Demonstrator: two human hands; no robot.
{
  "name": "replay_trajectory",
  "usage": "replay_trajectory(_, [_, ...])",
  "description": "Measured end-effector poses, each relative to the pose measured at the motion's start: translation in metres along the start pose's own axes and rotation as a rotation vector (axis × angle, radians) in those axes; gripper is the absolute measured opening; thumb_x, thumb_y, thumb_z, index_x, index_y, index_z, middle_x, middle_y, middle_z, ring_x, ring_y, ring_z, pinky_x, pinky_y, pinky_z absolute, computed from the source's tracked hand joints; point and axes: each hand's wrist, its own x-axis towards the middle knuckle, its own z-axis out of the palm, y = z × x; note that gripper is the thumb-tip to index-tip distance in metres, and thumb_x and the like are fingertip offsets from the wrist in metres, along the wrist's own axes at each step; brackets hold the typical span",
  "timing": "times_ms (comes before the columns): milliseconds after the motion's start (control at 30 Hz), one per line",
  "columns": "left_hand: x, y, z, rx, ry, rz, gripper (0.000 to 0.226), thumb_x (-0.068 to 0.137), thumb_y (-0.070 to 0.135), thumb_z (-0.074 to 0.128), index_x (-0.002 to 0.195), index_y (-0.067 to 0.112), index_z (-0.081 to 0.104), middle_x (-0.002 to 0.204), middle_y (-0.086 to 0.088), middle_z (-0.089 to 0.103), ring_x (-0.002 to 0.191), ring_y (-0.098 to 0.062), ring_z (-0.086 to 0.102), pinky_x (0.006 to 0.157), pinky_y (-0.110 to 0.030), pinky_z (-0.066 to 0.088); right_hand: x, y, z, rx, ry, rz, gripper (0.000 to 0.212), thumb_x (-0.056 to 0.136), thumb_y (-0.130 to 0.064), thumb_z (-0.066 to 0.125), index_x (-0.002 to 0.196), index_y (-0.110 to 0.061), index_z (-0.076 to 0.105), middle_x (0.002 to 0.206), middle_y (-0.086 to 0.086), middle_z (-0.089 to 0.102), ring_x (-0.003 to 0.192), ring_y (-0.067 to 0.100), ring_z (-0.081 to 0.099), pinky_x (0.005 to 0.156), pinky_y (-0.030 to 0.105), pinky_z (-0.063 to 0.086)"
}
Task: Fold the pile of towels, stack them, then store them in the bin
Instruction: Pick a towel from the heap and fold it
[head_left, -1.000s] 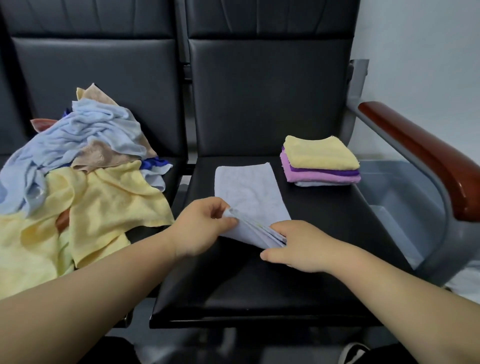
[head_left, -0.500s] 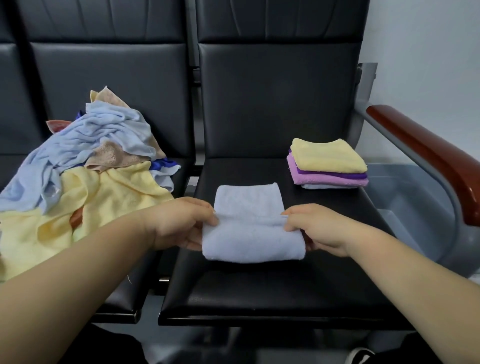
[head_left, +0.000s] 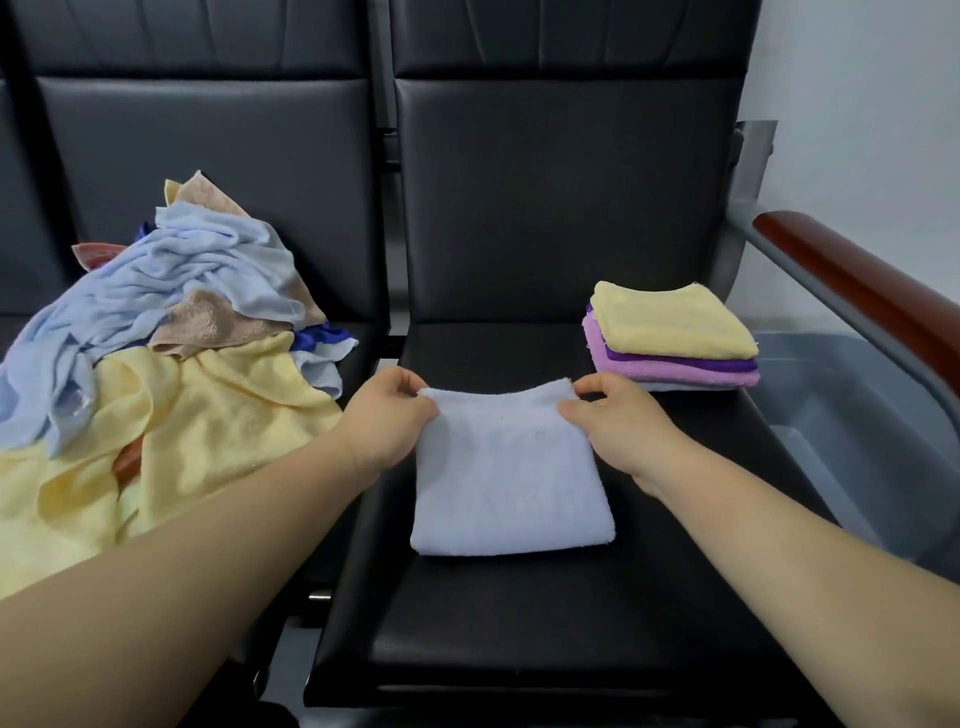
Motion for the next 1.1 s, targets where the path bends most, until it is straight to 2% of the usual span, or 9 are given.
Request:
replay_trajectory(200, [0.022, -0.019, 0.018, 0.251, 0.094, 0.078, 0.015, 0.095, 0.021, 0.062, 0.095, 0.019, 0.047, 0.076, 0.002, 0.057, 0.068, -0.015, 0.053, 0.059, -0.027, 0.039, 0.031, 0.016, 0.02, -0.138, 0.117, -0.021, 0.018, 0.094, -0.033, 0.068, 0.108, -0.026, 0.059, 0.097, -0.007, 0.066, 0.091, 0.013, 0.064, 0.082, 0.037, 0.055])
replay_trajectory(333, [0.025, -0.032, 0.025, 0.429, 0.126, 0.172, 0.02, 0.098, 0.028, 0.056, 0.087, 0.019, 0.043, 0.076, 0.0, 0.058, 0.067, -0.02, 0.056, 0.061, -0.036, 0.044, 0.038, 0.028, 0.028, -0.297, 0.132, -0.039, 0.02, 0.096, -0.036, 0.064, 0.089, -0.02, 0.054, 0.081, -0.002, 0.061, 0.071, 0.018, 0.056, 0.064, 0.036, 0.046])
replay_trajectory(433, [0.025, -0.033, 0.026, 0.545, 0.117, 0.217, 0.019, 0.1, 0.029, 0.05, 0.085, 0.019, 0.047, 0.08, -0.001, 0.06, 0.07, -0.02, 0.057, 0.065, -0.041, 0.05, 0.036, 0.024, 0.025, -0.398, 0.101, -0.049, 0.025, 0.099, -0.037, 0.061, 0.085, -0.017, 0.059, 0.083, 0.0, 0.062, 0.071, 0.015, 0.054, 0.061, 0.033, 0.043])
replay_trajectory(500, [0.024, -0.032, 0.025, 0.601, 0.093, 0.179, 0.018, 0.099, 0.034, 0.051, 0.09, 0.019, 0.05, 0.085, 0.001, 0.061, 0.073, -0.017, 0.059, 0.068, -0.042, 0.052, 0.035, 0.021, 0.02, -0.465, 0.082, -0.023, 0.027, 0.098, -0.04, 0.058, 0.084, -0.017, 0.058, 0.085, 0.001, 0.063, 0.071, 0.015, 0.054, 0.058, 0.032, 0.04])
replay_trajectory(667, [0.017, -0.02, 0.019, 0.731, -0.077, -0.073, 0.032, 0.094, 0.044, 0.054, 0.107, 0.014, 0.051, 0.101, 0.0, 0.06, 0.08, -0.015, 0.056, 0.061, -0.032, 0.039, 0.022, 0.015, 0.016, -0.654, -0.105, 0.149, 0.042, 0.089, -0.059, 0.051, 0.078, -0.019, 0.05, 0.079, -0.002, 0.056, 0.066, 0.017, 0.053, 0.054, 0.031, 0.036])
replay_trajectory(767, [0.01, -0.015, 0.025, 0.633, -0.126, -0.128, 0.016, 0.095, 0.031, 0.054, 0.096, 0.015, 0.056, 0.099, -0.002, 0.063, 0.08, -0.016, 0.058, 0.063, -0.03, 0.044, 0.014, 0.01, 0.021, -0.636, -0.17, 0.152, 0.037, 0.091, -0.052, 0.055, 0.082, -0.016, 0.056, 0.082, -0.001, 0.059, 0.068, 0.017, 0.055, 0.057, 0.03, 0.039])
replay_trajectory(867, [0.004, -0.007, 0.028, 0.463, -0.079, -0.145, 0.009, 0.094, 0.022, 0.053, 0.09, 0.013, 0.053, 0.092, -0.002, 0.059, 0.077, -0.017, 0.056, 0.06, -0.03, 0.042, 0.008, 0.007, 0.02, -0.583, -0.188, 0.094, 0.027, 0.096, -0.039, 0.054, 0.082, -0.016, 0.052, 0.086, 0.0, 0.058, 0.072, 0.018, 0.053, 0.06, 0.031, 0.038])
replay_trajectory(1000, [-0.005, 0.014, 0.028, 0.248, 0.028, -0.03, 0.017, 0.096, 0.024, 0.051, 0.094, 0.007, 0.052, 0.086, -0.002, 0.053, 0.072, -0.016, 0.048, 0.059, -0.03, 0.037, 0.003, 0.006, 0.009, -0.289, -0.119, 0.052, 0.025, 0.101, -0.038, 0.052, 0.089, -0.016, 0.048, 0.095, 0.001, 0.055, 0.078, 0.017, 0.05, 0.066, 0.033, 0.039])
replay_trajectory(1100, [-0.008, 0.04, 0.03, 0.171, 0.083, 0.082, 0.018, 0.101, 0.028, 0.049, 0.097, 0.011, 0.051, 0.085, 0.001, 0.054, 0.072, -0.013, 0.048, 0.059, -0.029, 0.037, 0.004, -0.002, -0.012, -0.223, 0.003, -0.021, 0.025, 0.105, -0.039, 0.049, 0.111, -0.015, 0.051, 0.105, 0.001, 0.057, 0.085, 0.015, 0.054, 0.071, 0.035, 0.043])
